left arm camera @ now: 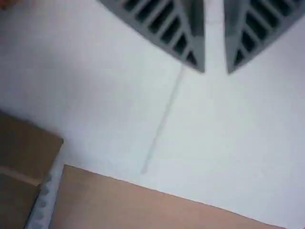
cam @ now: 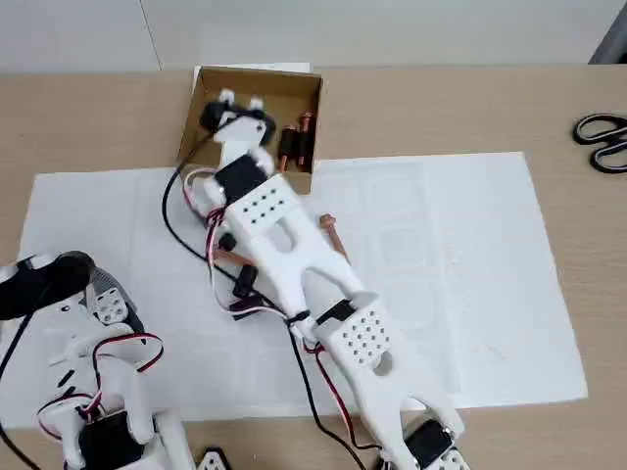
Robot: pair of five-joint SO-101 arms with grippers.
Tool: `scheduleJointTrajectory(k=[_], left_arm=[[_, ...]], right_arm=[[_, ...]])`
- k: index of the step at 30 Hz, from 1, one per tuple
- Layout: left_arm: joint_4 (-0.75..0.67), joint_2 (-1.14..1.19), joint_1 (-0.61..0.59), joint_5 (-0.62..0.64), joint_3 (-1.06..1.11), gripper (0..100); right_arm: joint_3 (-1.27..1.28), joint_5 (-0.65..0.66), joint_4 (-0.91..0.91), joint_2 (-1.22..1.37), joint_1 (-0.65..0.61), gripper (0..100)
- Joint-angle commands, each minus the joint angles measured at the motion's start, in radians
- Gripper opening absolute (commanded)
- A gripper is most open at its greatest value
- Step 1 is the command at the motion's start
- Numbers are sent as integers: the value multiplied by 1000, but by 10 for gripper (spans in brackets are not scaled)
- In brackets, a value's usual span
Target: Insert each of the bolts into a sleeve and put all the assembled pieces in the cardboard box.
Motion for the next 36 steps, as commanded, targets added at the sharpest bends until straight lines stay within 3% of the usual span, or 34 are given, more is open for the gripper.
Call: scheduleJointTrajectory(k=[1, 17, 27, 36], left_arm=[[-23, -11, 3, -3, -4, 21], [-23, -11, 3, -3, -4, 21], [-23, -11, 3, -3, -4, 21], [-23, -11, 3, -3, -4, 21]], right_arm=[[-41, -38, -5, 2, -27, 143], [-43, -41, -13, 47, -1, 143], [-37, -41, -166, 68, 5, 143], [-40, -41, -159, 117, 5, 143]])
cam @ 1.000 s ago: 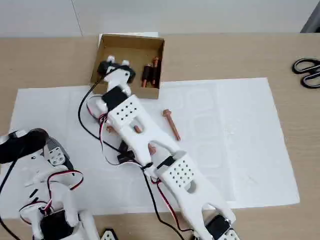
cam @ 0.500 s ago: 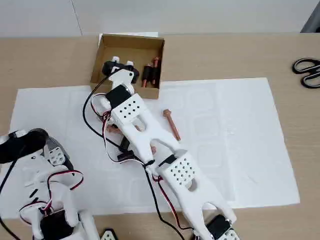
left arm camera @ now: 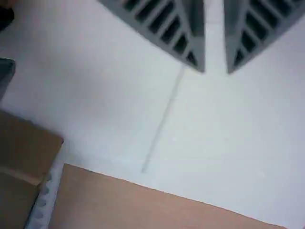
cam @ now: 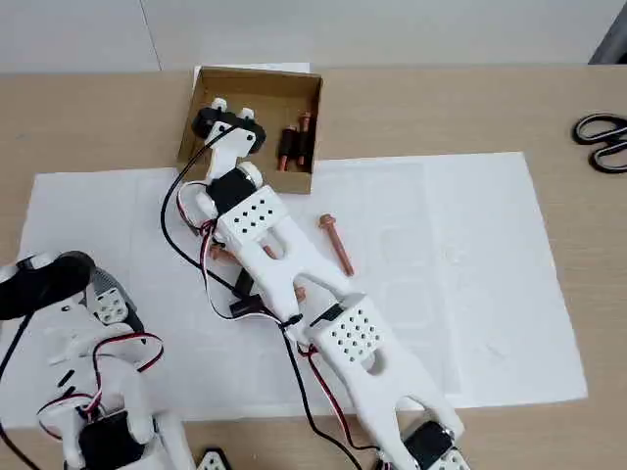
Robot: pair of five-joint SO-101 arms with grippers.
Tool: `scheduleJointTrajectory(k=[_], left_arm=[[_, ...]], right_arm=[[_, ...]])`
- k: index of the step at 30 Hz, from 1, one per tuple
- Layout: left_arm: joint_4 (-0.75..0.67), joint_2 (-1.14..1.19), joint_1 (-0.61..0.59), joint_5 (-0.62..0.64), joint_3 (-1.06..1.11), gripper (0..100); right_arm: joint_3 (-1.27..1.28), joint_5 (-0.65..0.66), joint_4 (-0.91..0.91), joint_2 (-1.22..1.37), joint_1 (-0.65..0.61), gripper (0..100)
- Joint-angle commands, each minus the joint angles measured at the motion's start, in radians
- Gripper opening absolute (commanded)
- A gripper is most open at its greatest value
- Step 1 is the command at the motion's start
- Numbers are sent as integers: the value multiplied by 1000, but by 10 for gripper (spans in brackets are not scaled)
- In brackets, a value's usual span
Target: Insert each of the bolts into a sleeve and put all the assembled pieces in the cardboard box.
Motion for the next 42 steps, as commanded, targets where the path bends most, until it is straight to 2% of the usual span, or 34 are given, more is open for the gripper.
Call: scheduleJointTrajectory(k=[1, 12, 42], left_arm=[[-23, -11, 3, -3, -4, 21], [-23, -11, 5, -3, -2, 21], [-23, -11, 6, -3, -2, 21]], right_arm=[[-8, -8, -1, 8, 12, 143], [-5, -8, 87, 10, 10, 143], [-8, -8, 104, 74, 31, 140]])
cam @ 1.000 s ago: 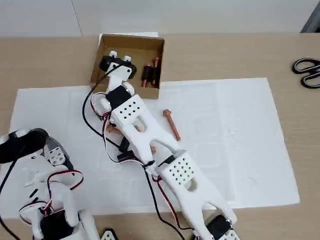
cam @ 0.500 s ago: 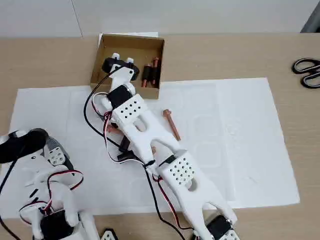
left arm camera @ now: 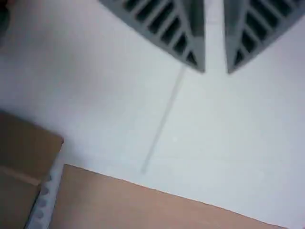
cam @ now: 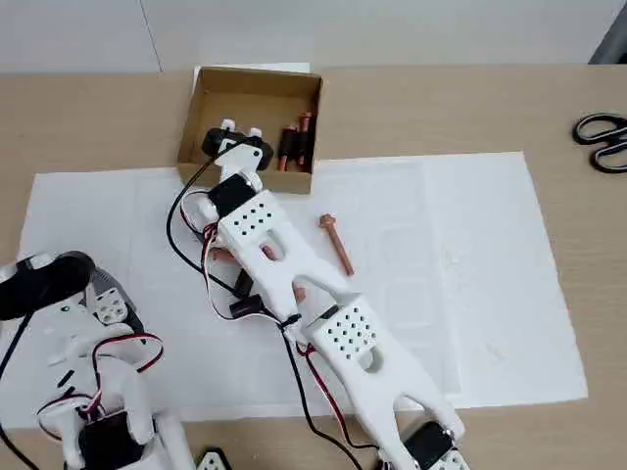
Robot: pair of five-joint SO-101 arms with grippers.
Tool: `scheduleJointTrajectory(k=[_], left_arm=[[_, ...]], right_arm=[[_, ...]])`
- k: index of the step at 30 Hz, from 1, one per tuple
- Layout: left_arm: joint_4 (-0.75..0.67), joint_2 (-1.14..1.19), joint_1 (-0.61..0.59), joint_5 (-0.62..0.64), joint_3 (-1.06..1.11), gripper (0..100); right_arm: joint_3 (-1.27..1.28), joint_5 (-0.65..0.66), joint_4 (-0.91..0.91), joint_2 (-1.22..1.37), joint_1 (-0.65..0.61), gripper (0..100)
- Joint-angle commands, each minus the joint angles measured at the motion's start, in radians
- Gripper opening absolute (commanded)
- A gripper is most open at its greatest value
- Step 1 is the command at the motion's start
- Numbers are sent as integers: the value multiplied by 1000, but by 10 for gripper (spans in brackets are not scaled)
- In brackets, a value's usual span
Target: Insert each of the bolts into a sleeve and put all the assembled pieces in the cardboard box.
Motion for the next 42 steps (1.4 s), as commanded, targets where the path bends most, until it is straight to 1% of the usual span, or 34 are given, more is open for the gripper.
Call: scheduleJointTrajectory(k=[1, 8, 12, 19, 31, 42], left_arm=[[-23, -11, 6, -3, -2, 21], [-23, -11, 6, -3, -2, 21], [-23, -11, 8, -3, -2, 21], [-23, -11, 8, -3, -2, 21], [-23, -11, 8, -3, -2, 21], [-23, -11, 8, -3, -2, 21]], right_arm=[[-2, -9, -1, 1, 35, 140], [-2, -9, -21, 1, 120, 140], [-3, -8, -21, -1, 134, 140], [-91, -3, -56, 7, 134, 140], [-78, -3, -53, 8, 131, 139], [-77, -3, -30, 8, 91, 139]])
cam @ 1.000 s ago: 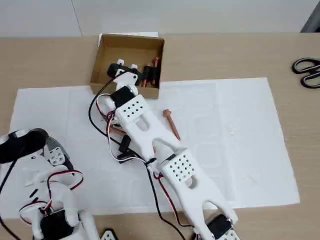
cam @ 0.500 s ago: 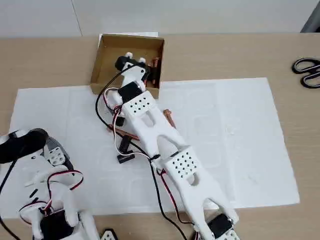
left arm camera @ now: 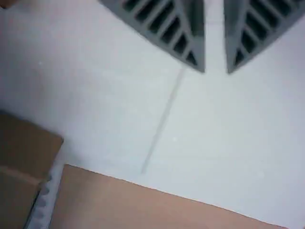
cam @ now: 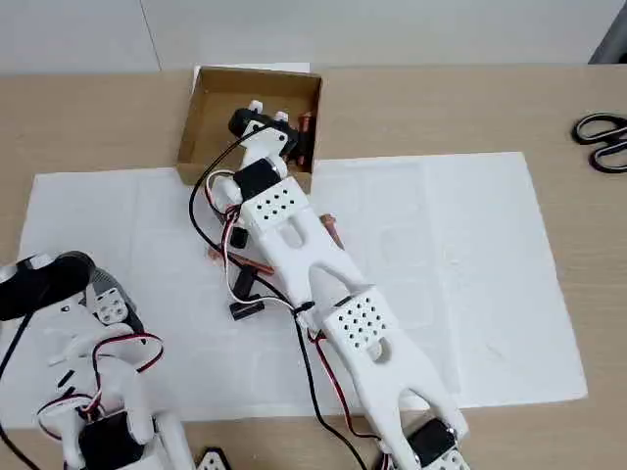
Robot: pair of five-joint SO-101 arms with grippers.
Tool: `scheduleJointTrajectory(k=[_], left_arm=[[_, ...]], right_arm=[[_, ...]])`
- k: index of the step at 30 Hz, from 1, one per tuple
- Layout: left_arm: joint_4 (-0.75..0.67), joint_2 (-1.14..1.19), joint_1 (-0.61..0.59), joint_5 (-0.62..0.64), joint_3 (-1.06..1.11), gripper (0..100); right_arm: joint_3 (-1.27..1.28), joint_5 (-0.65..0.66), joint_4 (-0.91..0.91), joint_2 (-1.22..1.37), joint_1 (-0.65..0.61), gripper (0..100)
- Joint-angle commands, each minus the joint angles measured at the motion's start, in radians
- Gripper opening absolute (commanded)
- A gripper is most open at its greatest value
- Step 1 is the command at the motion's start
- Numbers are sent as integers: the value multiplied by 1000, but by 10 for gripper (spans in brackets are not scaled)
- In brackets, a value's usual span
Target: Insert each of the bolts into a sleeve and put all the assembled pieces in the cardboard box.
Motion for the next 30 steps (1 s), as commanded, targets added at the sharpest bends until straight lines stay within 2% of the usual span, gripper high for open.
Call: scheduleJointTrajectory(k=[1, 30], left_arm=[[-23, -11, 8, -3, -2, 21], [-23, -11, 8, -3, -2, 21]], right_arm=[[-25, 5, 22, -4, -7, 139], [37, 3, 73, -15, -70, 139]])
